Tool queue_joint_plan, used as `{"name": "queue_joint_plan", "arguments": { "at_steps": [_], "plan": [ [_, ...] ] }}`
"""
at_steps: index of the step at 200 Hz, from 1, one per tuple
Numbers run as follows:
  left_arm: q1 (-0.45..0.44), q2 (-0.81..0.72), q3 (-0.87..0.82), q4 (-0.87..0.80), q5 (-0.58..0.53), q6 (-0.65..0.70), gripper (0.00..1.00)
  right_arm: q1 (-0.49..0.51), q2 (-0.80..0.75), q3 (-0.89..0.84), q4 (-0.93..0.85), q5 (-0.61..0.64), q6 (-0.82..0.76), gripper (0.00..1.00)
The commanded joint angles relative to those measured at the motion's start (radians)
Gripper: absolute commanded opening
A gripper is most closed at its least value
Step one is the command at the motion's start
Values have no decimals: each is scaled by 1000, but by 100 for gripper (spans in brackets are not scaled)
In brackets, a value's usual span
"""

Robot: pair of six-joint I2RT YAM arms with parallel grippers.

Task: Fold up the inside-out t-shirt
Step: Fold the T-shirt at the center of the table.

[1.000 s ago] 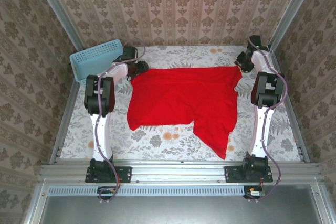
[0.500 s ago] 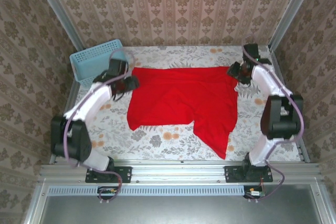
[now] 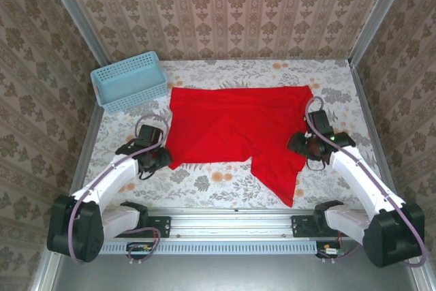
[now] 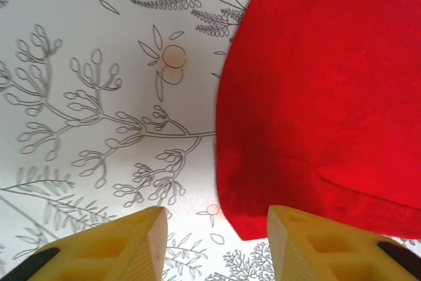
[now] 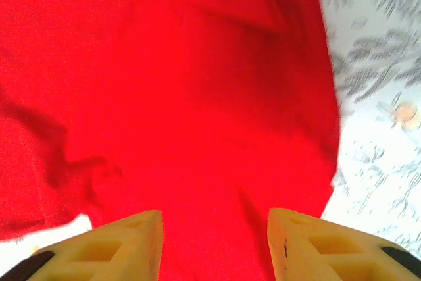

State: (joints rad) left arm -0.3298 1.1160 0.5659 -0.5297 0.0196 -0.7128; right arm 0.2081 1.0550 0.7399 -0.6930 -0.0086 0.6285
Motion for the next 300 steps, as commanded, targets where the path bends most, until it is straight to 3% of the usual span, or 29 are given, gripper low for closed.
{"name": "queue_joint_plan", "arguments": {
  "at_steps": [1, 84, 136, 159, 197, 257, 300],
  "plan": [
    [-28, 33, -8, 73, 39, -48, 43, 53, -23, -45, -42, 42, 73, 47],
    [-112, 173, -25, 155, 11, -109, 37, 173, -36, -97, -69, 98, 153, 47],
    [-112, 229, 16, 150, -47, -45, 20, 259, -34, -117, -109, 126, 216, 46],
    [-112, 216, 52, 111, -93, -3, 11, 319, -46, -126, -184, 173, 280, 46],
    [-113, 203, 88, 92, -112, 46, 5, 411, -66, -171, -247, 197, 408, 45],
    [-116, 129, 92, 79, -147, 76, 0, 530, -43, -168, -235, 184, 521, 41],
    [-116, 117, 129, 75, -146, 88, 0, 708, -18, -214, -220, 182, 736, 39]
  ]
}}
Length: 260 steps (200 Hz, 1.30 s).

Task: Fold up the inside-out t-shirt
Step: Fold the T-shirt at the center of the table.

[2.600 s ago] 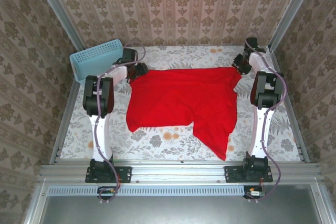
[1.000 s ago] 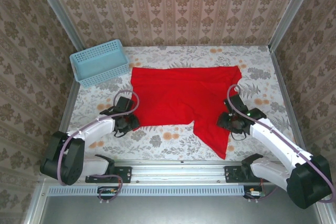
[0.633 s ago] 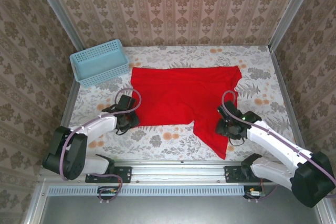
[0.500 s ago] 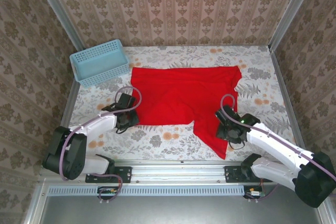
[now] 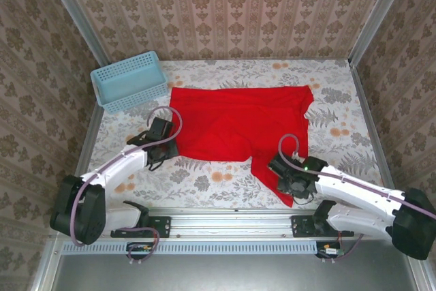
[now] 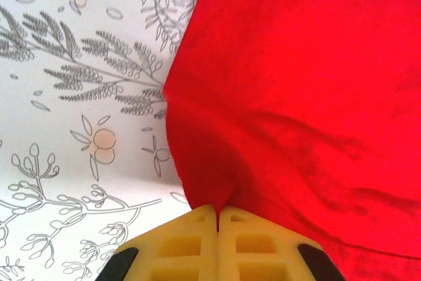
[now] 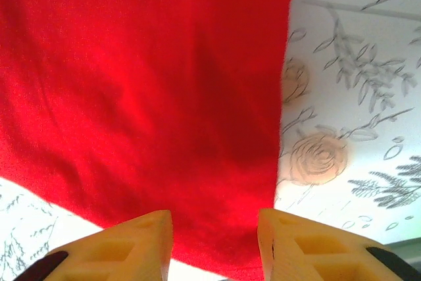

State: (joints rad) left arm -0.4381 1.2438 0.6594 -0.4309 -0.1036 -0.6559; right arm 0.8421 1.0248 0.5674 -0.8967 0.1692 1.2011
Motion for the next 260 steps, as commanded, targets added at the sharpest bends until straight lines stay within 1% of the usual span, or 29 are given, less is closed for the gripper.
{"name": "queue_joint_plan", "arguments": {
  "at_steps": [1, 27, 42, 70, 96, 107, 130, 135, 147, 157, 169, 181, 197, 209, 222, 244, 260],
  "plan": [
    [-7, -10, 35, -23, -22, 32, 0, 78, 12, -43, -16, 4, 170, 39],
    [-6, -10, 35, -19, -27, 32, 0, 141, 10, -79, -26, 5, 266, 39],
    [-6, -7, 34, -19, -27, 35, 0, 167, 4, -92, -19, 5, 303, 43],
    [-4, -1, 31, -19, -28, 38, 0, 175, 17, -123, 31, -21, 322, 47],
    [2, -2, 26, -15, -29, 39, 0, 177, 38, -147, 92, -45, 322, 46],
    [5, -1, 26, -14, -28, 41, 0, 177, 45, -149, 109, -52, 317, 42],
    [10, -2, 28, -11, -31, 49, 0, 177, 49, -138, 104, -44, 305, 23],
    [10, -3, 30, -14, -33, 50, 0, 177, 47, -133, 92, -40, 304, 21],
    [12, -8, 33, -20, -40, 56, 0, 176, 38, -105, 44, -14, 296, 11],
    [11, -13, 37, -24, -50, 63, 0, 177, 26, -70, -13, 21, 287, 7],
    [13, -23, 40, -33, -64, 72, 0, 174, 6, -19, -92, 66, 268, 4],
    [11, -37, 41, -46, -86, 78, 0, 161, -15, 53, -203, 138, 240, 1],
    [11, -62, 37, -69, -123, 78, 0, 116, -54, 139, -344, 223, 198, 0],
    [10, -86, 23, -80, -145, 74, 0, 66, -93, 169, -395, 255, 161, 0],
    [5, -109, 2, -85, -167, 69, 0, 1, -138, 175, -410, 263, 109, 0],
    [-5, -134, -21, -79, -180, 78, 0, -165, -215, 197, -407, 254, -27, 0],
    [-10, -138, -11, -67, -184, 106, 0, -279, -254, 253, -378, 243, -141, 0]
  ]
}}
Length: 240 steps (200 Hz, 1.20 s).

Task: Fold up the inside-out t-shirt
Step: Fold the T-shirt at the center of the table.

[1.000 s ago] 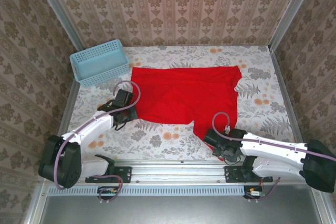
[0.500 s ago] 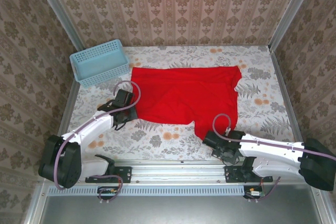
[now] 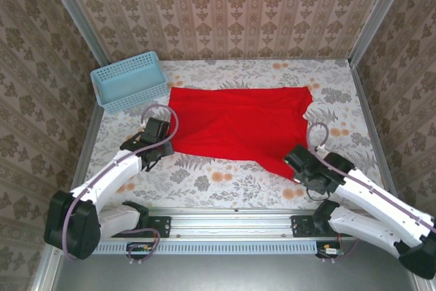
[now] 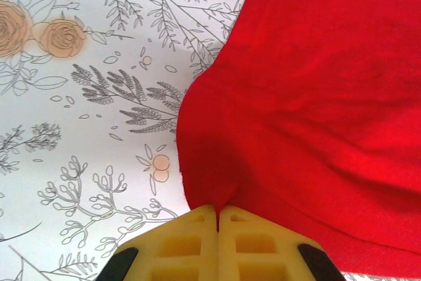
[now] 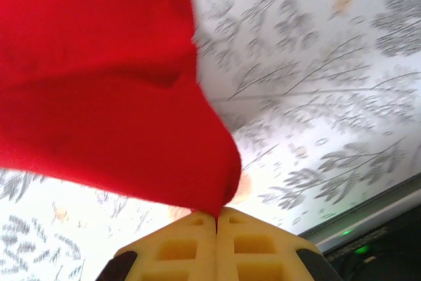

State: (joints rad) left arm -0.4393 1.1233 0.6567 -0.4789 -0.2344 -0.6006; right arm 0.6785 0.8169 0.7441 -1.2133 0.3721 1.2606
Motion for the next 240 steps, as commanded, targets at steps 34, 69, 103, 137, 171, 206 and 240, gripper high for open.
{"name": "queue_joint_plan", "arguments": {
  "at_steps": [34, 69, 103, 137, 171, 206, 240],
  "plan": [
    [-9, 41, 161, -45, -114, 149, 0, -277, 2, 242, -6, 24, -400, 0],
    [-120, -15, 165, -48, -223, 161, 0, -302, 15, 312, -38, 63, -439, 0],
    [-131, 53, -1, -70, -121, -9, 0, -306, -43, 159, -31, 16, -389, 0],
    [-135, 195, 42, -135, -59, -77, 0, -308, -38, 123, -5, -11, -373, 0],
    [-119, 165, -7, -82, 7, -163, 0, -310, -63, 160, -40, 7, -346, 0],
    [-128, 11, -109, -57, 5, -281, 0, -316, -97, 119, -4, -18, -313, 0],
    [-71, -8, -4, -64, -14, -212, 0, -369, 46, 236, 126, -30, -422, 0]
  ]
}}
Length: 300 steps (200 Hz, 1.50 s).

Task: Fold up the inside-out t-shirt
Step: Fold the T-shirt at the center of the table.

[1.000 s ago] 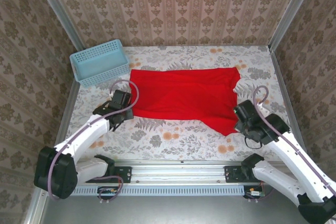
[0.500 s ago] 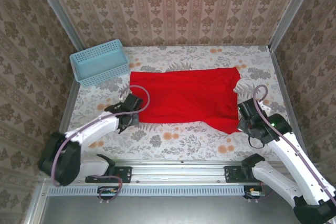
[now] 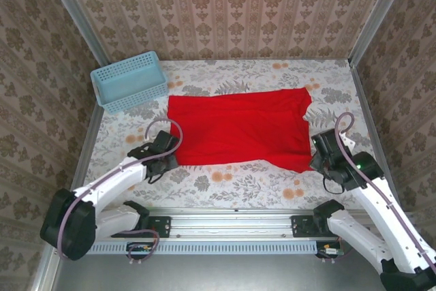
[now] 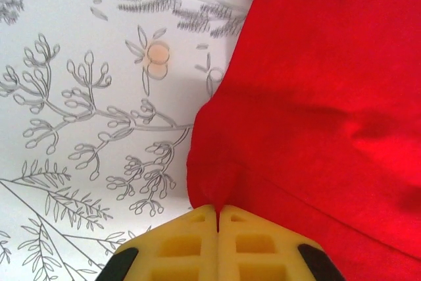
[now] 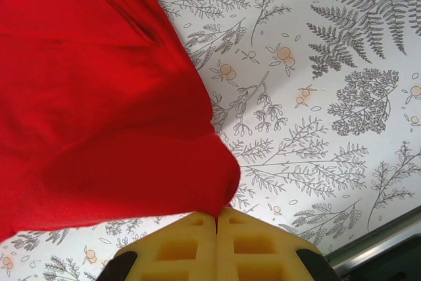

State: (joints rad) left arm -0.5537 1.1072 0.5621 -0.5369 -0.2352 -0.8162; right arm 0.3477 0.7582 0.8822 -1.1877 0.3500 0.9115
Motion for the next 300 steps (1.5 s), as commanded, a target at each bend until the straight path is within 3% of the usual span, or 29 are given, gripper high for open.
{"name": "queue_joint_plan", "arguments": {
  "at_steps": [1, 59, 127, 189, 217, 254, 277, 300],
  "plan": [
    [46, 13, 96, -6, -13, 7, 0, -41, 114, 104, 104, -8, -79, 0],
    [173, 302, 363, 28, 47, 77, 0, -178, 539, 422, 274, -25, -285, 0],
    [244, 580, 634, -19, 32, 132, 0, -202, 971, 757, 344, 7, -399, 5],
    [268, 757, 788, -52, 36, 167, 0, -218, 1229, 926, 344, -5, -411, 8],
    [285, 810, 831, -65, 31, 172, 5, -242, 1316, 990, 336, -40, -404, 13],
    [314, 828, 862, -104, 32, 202, 30, -260, 1367, 1047, 279, -57, -434, 52],
    [309, 735, 792, -100, 4, 224, 45, -264, 1245, 893, 312, -74, -428, 58],
    [281, 603, 638, -55, 22, 224, 50, -263, 1058, 616, 390, -123, -392, 60]
  ]
}}
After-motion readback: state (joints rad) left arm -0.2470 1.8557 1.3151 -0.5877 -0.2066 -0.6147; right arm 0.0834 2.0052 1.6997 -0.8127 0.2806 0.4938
